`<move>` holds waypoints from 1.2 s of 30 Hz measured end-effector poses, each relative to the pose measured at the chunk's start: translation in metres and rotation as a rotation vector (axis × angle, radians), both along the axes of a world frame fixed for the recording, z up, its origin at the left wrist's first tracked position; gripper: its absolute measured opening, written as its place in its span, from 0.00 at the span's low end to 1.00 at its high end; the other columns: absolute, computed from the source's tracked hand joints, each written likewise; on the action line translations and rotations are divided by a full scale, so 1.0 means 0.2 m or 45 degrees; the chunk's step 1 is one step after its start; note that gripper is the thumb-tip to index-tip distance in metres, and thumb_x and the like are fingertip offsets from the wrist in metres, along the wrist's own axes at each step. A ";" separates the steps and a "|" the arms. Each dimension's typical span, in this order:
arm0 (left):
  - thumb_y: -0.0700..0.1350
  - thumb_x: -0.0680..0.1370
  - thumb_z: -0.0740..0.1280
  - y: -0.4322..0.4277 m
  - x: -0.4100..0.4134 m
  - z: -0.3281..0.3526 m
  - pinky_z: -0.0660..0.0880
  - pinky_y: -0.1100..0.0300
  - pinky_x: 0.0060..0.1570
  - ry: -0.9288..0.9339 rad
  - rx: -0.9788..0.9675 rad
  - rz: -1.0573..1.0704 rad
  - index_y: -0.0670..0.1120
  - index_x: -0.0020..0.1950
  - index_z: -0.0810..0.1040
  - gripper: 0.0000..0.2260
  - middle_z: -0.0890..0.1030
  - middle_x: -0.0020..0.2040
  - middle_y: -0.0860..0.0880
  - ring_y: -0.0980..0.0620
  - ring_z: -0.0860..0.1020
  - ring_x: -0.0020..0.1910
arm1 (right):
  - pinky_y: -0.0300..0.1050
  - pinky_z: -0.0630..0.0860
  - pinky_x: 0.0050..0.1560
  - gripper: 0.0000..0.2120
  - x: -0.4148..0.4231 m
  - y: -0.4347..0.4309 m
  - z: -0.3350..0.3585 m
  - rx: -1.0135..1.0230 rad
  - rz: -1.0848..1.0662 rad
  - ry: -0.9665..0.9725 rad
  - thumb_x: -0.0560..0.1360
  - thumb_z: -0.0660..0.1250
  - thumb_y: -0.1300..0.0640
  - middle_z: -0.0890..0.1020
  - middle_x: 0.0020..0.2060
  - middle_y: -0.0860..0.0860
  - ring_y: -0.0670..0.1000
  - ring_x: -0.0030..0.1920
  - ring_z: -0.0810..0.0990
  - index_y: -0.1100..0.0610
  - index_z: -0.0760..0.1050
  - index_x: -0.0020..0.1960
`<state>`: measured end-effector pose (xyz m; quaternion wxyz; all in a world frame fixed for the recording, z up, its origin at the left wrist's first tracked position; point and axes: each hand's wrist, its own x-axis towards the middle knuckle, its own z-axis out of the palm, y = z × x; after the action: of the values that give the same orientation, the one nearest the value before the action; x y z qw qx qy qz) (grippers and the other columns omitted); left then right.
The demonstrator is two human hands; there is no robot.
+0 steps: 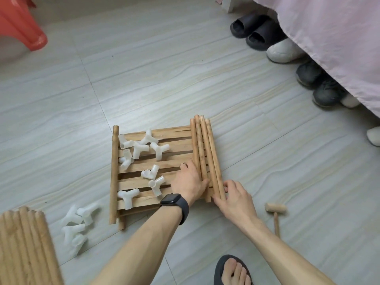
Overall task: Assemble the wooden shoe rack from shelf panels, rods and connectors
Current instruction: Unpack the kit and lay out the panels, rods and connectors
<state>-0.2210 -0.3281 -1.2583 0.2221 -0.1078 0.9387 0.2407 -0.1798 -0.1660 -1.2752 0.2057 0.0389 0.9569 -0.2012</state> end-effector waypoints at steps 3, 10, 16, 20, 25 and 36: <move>0.58 0.75 0.73 0.02 -0.03 -0.04 0.77 0.50 0.48 -0.015 0.099 0.092 0.44 0.63 0.67 0.27 0.74 0.60 0.43 0.40 0.79 0.55 | 0.52 0.74 0.51 0.16 -0.03 -0.04 0.03 0.164 0.101 -0.024 0.76 0.65 0.46 0.77 0.54 0.56 0.63 0.54 0.79 0.58 0.71 0.56; 0.52 0.72 0.79 -0.10 -0.06 -0.10 0.83 0.51 0.43 -0.095 0.558 0.441 0.50 0.49 0.74 0.16 0.82 0.45 0.51 0.52 0.82 0.40 | 0.53 0.76 0.51 0.21 -0.08 -0.07 0.08 0.126 0.145 0.096 0.77 0.62 0.41 0.72 0.57 0.53 0.59 0.59 0.76 0.52 0.69 0.65; 0.47 0.77 0.74 -0.23 -0.11 0.01 0.84 0.48 0.41 -0.109 0.559 0.348 0.48 0.48 0.75 0.08 0.83 0.41 0.49 0.49 0.85 0.37 | 0.52 0.77 0.53 0.27 -0.16 -0.23 0.07 0.276 0.195 -0.036 0.76 0.67 0.38 0.80 0.58 0.57 0.62 0.59 0.80 0.60 0.73 0.62; 0.48 0.77 0.74 -0.49 -0.13 0.24 0.84 0.50 0.44 -0.001 0.498 0.206 0.49 0.52 0.78 0.08 0.85 0.42 0.51 0.51 0.85 0.38 | 0.44 0.79 0.48 0.19 -0.24 -0.30 0.09 0.181 0.177 -0.296 0.74 0.68 0.47 0.86 0.50 0.58 0.59 0.53 0.84 0.60 0.80 0.56; 0.51 0.76 0.73 -1.00 0.14 0.46 0.83 0.50 0.47 0.211 0.327 0.383 0.52 0.52 0.80 0.08 0.84 0.46 0.57 0.55 0.84 0.40 | 0.41 0.77 0.33 0.14 -0.23 -0.30 0.21 -0.004 0.067 -0.371 0.73 0.67 0.47 0.80 0.21 0.46 0.50 0.31 0.84 0.57 0.79 0.36; 0.50 0.78 0.70 -1.64 1.29 0.08 0.78 0.57 0.41 -0.267 -0.027 1.120 0.44 0.55 0.78 0.11 0.83 0.48 0.47 0.47 0.81 0.45 | 0.40 0.73 0.23 0.11 0.15 -1.21 0.70 -0.367 0.868 -0.484 0.65 0.69 0.47 0.83 0.27 0.51 0.48 0.24 0.81 0.54 0.79 0.39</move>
<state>0.0364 -0.6552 -1.2424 0.1916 -0.5225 0.7785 0.2904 -0.1503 -0.4077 -1.1350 0.4369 -0.2730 0.8220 -0.2427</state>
